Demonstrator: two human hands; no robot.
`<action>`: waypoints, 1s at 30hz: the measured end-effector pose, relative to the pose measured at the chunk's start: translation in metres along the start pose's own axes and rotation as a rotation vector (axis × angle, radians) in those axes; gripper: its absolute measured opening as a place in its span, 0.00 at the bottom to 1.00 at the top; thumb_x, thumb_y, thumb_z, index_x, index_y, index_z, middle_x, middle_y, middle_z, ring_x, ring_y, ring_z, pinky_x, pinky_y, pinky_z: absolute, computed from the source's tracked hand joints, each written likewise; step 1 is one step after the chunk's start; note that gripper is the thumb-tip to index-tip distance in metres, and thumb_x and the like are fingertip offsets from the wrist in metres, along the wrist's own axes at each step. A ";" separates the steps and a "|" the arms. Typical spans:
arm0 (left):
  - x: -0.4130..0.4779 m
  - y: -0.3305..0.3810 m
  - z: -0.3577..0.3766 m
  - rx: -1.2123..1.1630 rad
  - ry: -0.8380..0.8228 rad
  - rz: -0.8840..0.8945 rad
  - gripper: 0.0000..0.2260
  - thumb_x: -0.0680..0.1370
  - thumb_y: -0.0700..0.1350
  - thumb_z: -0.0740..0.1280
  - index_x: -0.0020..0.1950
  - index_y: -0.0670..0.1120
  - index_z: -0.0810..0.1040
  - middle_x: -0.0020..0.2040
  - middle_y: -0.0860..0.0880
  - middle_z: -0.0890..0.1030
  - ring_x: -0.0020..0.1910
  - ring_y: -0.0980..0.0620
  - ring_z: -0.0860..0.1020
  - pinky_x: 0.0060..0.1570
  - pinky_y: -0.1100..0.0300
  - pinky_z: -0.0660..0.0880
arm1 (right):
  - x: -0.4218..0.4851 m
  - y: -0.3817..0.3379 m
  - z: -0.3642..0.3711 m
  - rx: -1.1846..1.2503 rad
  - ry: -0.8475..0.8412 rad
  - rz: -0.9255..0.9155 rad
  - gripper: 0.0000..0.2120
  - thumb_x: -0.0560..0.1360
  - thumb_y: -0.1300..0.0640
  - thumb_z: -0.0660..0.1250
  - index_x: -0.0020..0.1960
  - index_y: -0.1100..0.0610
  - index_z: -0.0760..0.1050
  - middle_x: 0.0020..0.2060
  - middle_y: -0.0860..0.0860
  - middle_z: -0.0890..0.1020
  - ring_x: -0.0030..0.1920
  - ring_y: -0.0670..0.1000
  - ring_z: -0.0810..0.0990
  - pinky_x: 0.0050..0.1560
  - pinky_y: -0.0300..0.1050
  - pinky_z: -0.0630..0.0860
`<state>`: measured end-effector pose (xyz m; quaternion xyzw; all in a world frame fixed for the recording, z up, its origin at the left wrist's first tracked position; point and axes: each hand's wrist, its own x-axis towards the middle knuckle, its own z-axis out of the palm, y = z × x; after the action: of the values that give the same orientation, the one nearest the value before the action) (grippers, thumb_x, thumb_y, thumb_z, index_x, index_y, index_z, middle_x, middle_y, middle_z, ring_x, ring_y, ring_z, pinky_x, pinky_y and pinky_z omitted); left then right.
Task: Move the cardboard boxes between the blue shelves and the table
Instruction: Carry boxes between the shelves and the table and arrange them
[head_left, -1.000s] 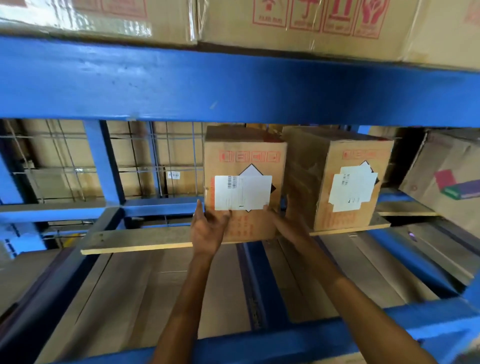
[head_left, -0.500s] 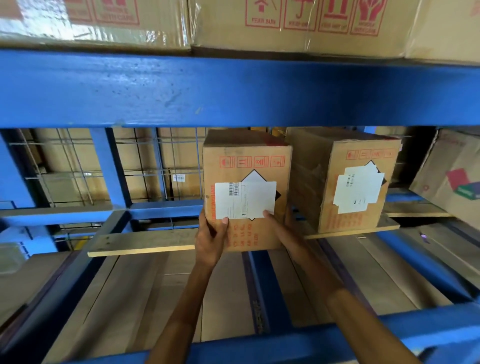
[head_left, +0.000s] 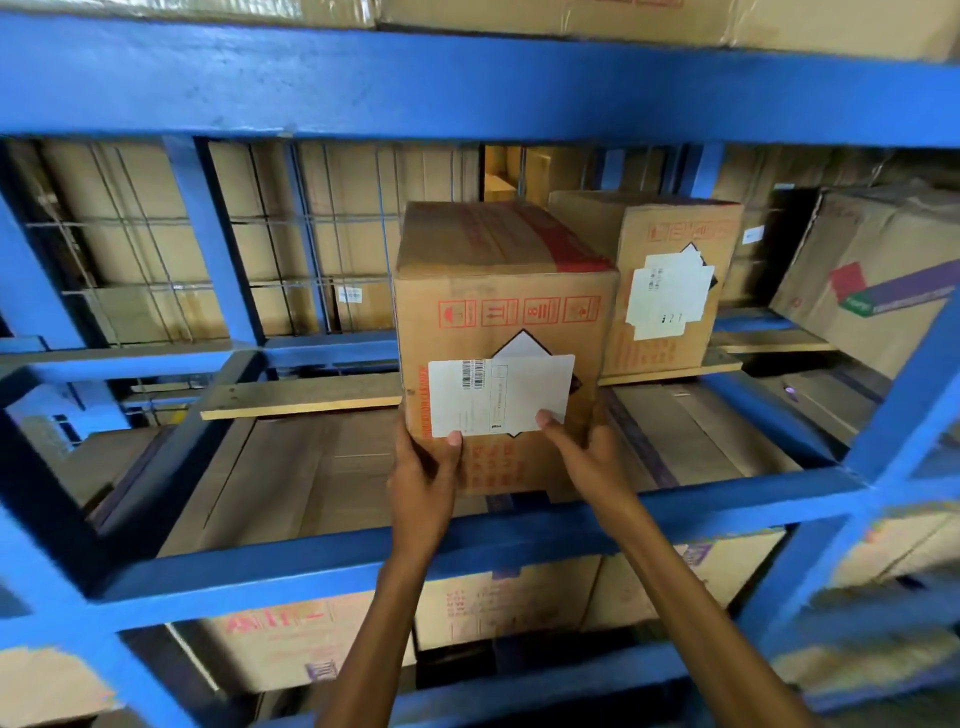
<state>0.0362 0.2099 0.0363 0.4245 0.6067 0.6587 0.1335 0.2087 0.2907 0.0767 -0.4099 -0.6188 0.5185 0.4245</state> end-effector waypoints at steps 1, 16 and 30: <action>-0.009 0.002 -0.001 0.007 -0.001 -0.006 0.28 0.81 0.53 0.67 0.79 0.52 0.61 0.64 0.60 0.78 0.58 0.66 0.78 0.56 0.68 0.77 | -0.007 0.001 -0.003 0.006 0.019 -0.025 0.15 0.78 0.46 0.70 0.62 0.43 0.70 0.53 0.36 0.77 0.54 0.40 0.76 0.45 0.31 0.71; -0.018 -0.010 -0.035 0.084 -0.300 -0.269 0.37 0.71 0.56 0.77 0.75 0.49 0.67 0.59 0.54 0.80 0.57 0.53 0.79 0.53 0.63 0.78 | -0.036 -0.047 -0.019 -0.478 0.290 -0.417 0.66 0.61 0.37 0.82 0.82 0.44 0.38 0.83 0.49 0.53 0.82 0.53 0.54 0.78 0.61 0.62; 0.033 -0.021 -0.055 0.208 -0.789 -0.567 0.45 0.56 0.63 0.84 0.69 0.48 0.77 0.64 0.50 0.81 0.67 0.48 0.76 0.67 0.55 0.72 | 0.010 -0.185 0.000 -1.512 -0.214 -0.465 0.67 0.55 0.27 0.79 0.81 0.36 0.40 0.83 0.50 0.50 0.82 0.61 0.50 0.78 0.69 0.49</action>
<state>-0.0308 0.2000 0.0352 0.4709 0.6642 0.3217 0.4834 0.1935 0.2769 0.2604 -0.3950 -0.9100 -0.1069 0.0670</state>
